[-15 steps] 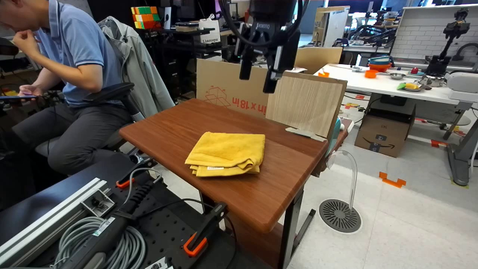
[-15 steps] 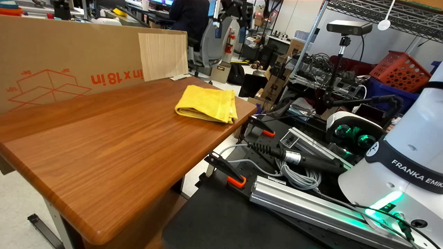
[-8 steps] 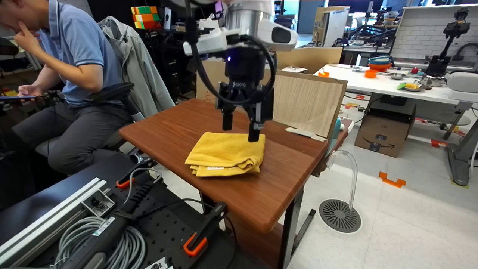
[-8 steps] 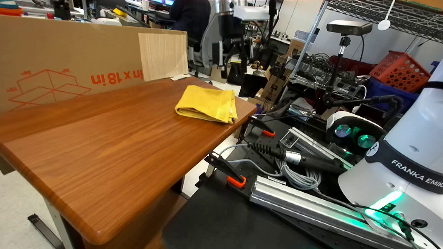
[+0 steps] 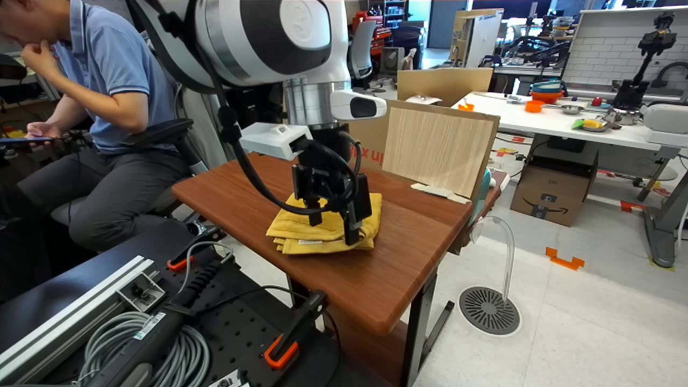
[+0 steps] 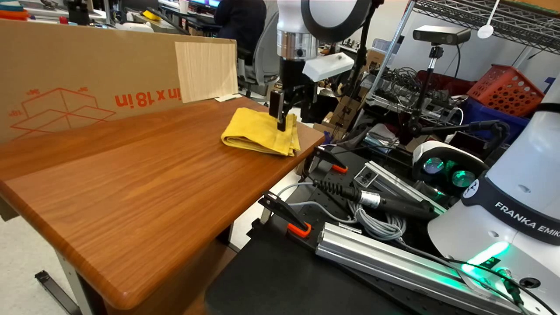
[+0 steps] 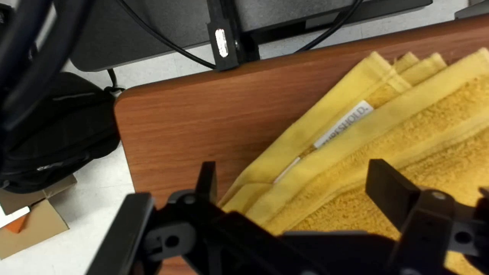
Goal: Use the yellow towel to wipe the table
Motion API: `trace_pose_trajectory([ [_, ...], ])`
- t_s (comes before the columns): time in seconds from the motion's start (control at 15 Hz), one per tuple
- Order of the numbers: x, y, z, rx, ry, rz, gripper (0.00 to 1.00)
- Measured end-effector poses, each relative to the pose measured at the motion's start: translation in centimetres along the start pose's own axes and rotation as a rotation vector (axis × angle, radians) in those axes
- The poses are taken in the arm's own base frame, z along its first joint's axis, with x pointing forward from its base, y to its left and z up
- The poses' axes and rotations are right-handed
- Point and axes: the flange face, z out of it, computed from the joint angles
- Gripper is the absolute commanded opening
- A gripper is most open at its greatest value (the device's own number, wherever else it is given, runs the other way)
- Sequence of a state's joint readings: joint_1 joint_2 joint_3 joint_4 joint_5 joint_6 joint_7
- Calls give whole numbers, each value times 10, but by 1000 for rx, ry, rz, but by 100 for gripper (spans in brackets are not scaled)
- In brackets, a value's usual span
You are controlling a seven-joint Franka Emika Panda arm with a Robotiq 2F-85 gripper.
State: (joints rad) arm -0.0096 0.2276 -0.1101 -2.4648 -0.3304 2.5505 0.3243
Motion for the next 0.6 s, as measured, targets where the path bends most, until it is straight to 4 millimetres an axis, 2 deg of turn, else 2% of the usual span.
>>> trace_pose_trajectory([
  [0.27,-11,-3,0,26,39,-10,100],
  [0.6,-6,-12,-9,45,69,-3,100],
])
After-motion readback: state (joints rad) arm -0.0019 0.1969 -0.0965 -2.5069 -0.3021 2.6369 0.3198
